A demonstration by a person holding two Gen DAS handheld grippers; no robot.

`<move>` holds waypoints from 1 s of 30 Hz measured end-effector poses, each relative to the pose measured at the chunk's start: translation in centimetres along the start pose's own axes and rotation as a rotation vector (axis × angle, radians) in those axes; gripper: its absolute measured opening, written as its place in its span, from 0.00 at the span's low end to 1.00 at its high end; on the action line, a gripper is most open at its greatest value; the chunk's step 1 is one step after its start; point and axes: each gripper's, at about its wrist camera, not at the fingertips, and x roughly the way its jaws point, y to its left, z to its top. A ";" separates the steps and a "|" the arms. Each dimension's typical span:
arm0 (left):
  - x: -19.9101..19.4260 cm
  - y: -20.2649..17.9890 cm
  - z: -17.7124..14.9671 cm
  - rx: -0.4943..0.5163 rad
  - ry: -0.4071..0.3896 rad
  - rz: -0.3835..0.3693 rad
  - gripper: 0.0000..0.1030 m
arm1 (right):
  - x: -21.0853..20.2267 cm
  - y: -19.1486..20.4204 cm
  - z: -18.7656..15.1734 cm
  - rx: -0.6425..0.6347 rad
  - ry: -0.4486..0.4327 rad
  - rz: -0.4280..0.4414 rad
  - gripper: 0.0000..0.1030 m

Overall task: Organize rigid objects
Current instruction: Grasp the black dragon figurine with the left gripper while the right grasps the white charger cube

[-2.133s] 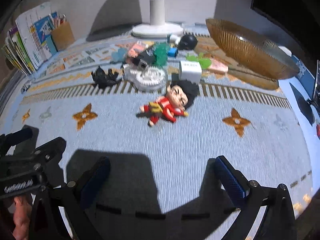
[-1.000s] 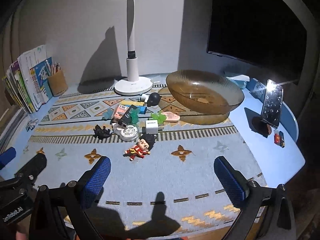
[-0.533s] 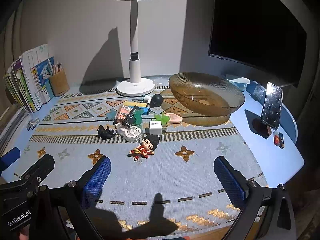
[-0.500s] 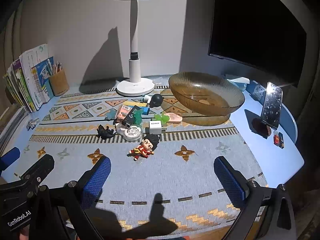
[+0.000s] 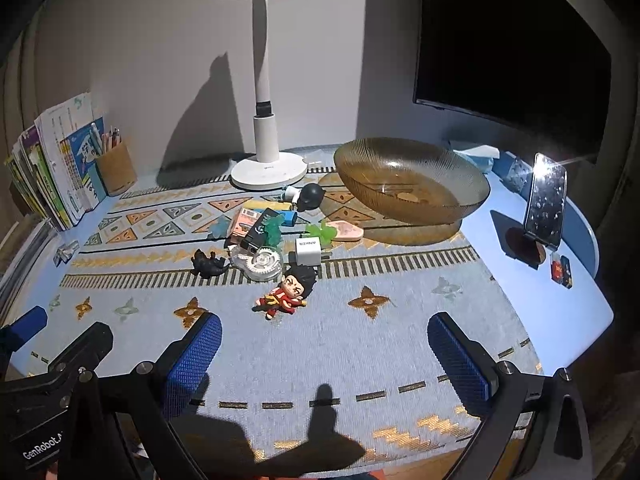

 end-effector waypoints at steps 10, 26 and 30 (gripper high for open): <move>3.7 1.9 -0.1 -0.034 0.079 -0.008 0.99 | 3.2 -0.1 -0.4 0.016 0.078 0.016 1.00; 13.0 1.9 4.0 0.144 0.230 -0.196 0.99 | 11.3 -1.7 0.6 0.075 0.231 0.097 0.85; 14.9 0.5 5.3 0.211 0.235 -0.216 0.98 | 13.1 -2.5 2.5 0.099 0.214 0.109 0.83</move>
